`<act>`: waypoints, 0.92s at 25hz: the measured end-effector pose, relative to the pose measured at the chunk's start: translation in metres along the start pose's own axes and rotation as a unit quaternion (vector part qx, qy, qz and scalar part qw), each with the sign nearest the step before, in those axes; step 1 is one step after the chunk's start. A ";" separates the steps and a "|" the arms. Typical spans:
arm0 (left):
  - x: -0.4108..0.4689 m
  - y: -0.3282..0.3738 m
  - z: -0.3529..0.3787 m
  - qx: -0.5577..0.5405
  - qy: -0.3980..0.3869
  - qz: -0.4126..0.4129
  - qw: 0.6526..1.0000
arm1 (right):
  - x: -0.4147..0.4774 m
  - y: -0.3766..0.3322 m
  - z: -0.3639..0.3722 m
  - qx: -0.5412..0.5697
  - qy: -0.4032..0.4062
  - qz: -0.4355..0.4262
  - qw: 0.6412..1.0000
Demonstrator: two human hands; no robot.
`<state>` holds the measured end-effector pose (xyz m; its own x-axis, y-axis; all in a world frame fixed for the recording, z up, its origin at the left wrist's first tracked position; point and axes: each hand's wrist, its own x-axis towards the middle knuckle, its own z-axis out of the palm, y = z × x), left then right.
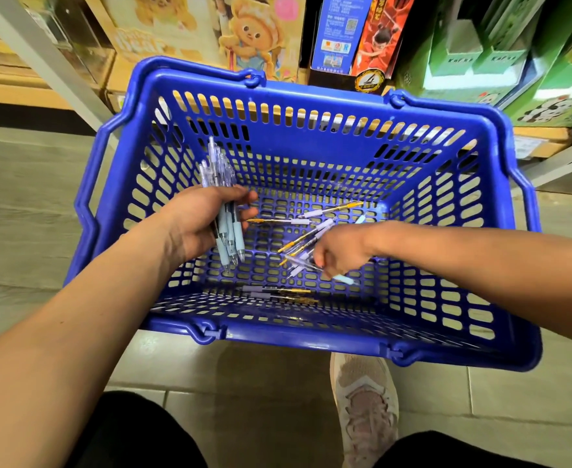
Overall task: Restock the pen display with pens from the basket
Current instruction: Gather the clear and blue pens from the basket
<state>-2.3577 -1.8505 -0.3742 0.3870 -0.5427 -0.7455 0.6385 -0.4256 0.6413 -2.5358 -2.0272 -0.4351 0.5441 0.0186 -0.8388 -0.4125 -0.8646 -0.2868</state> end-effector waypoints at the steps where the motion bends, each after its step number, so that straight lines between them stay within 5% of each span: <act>1: 0.001 -0.001 0.000 0.002 0.001 -0.003 1.000 | 0.000 -0.004 -0.007 0.120 0.018 -0.028 0.992; 4: 0.003 -0.002 0.000 0.014 0.009 -0.008 1.000 | -0.002 -0.030 -0.027 0.416 0.081 -0.115 0.898; 7: 0.002 -0.002 0.003 0.010 0.013 -0.017 1.000 | -0.005 -0.051 -0.041 0.490 0.130 -0.128 0.853; 14: -0.007 -0.004 0.009 0.041 -0.001 0.004 0.999 | -0.008 -0.072 -0.045 0.319 0.243 -0.084 0.912; 19: -0.008 0.001 0.011 0.027 0.010 0.014 0.999 | -0.007 -0.045 -0.049 0.502 0.165 -0.115 0.841; 21: -0.007 0.002 0.010 0.014 0.022 0.017 1.000 | -0.002 -0.018 -0.050 0.415 0.182 -0.019 0.891; 23: -0.007 0.003 0.007 -0.001 0.022 0.010 1.000 | 0.004 0.009 -0.045 0.191 0.160 0.075 0.966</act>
<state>-2.3632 -1.8537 -0.3660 0.4280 -0.5194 -0.7397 0.6313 -0.4139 0.6559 -2.5043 -2.0580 -0.4200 0.6298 -0.3013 -0.7159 -0.7102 -0.5968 -0.3735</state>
